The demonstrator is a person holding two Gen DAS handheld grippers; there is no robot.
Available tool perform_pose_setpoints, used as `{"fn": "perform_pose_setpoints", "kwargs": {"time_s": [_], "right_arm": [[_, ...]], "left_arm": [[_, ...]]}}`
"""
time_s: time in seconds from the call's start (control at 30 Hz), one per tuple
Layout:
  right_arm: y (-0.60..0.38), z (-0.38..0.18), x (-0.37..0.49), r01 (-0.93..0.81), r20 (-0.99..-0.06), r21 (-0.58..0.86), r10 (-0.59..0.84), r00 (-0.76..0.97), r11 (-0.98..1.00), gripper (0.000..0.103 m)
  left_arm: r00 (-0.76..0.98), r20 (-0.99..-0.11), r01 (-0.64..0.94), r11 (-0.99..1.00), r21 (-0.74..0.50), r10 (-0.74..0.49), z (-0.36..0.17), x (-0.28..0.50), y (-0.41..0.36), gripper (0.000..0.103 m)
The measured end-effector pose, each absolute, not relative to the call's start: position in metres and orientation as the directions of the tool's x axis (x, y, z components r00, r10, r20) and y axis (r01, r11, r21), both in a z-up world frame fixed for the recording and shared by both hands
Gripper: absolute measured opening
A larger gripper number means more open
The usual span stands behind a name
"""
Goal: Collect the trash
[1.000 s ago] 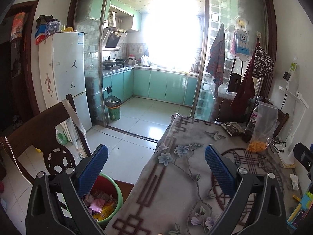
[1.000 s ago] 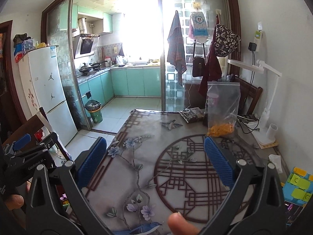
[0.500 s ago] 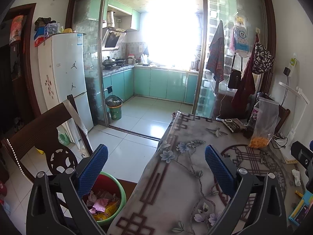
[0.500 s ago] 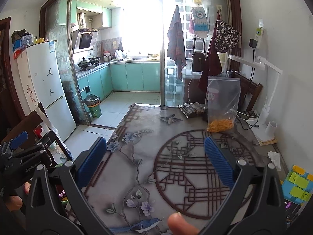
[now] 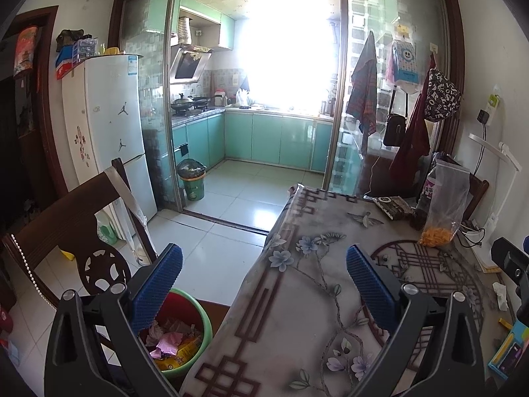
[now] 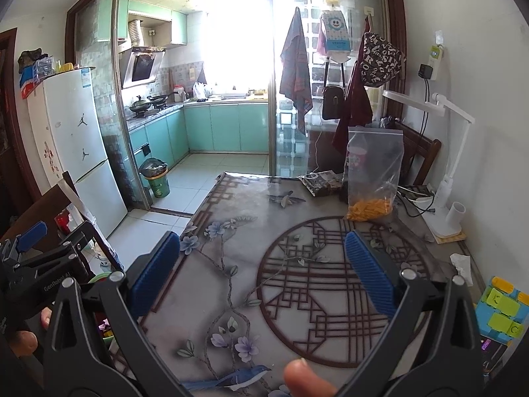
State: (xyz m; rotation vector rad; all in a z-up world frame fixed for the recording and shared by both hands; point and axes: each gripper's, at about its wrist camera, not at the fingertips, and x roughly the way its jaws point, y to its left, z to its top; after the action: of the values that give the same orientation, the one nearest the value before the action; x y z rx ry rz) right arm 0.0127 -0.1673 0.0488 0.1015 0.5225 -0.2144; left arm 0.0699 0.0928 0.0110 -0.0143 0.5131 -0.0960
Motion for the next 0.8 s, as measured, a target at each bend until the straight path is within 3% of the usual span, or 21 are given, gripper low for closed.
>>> {"fn": "perform_pose_setpoints", "kwargs": {"time_s": [0.8], "right_arm": [[-0.1603,0.0451,0.0148,0.215,-0.514,0.037,-0.166,0.842,0.976,0.098]], "left_arm": [[0.863,-0.498,0.083,0.996,-0.029,-0.086,0.0094,0.0677,0.0959,0.095]]}}
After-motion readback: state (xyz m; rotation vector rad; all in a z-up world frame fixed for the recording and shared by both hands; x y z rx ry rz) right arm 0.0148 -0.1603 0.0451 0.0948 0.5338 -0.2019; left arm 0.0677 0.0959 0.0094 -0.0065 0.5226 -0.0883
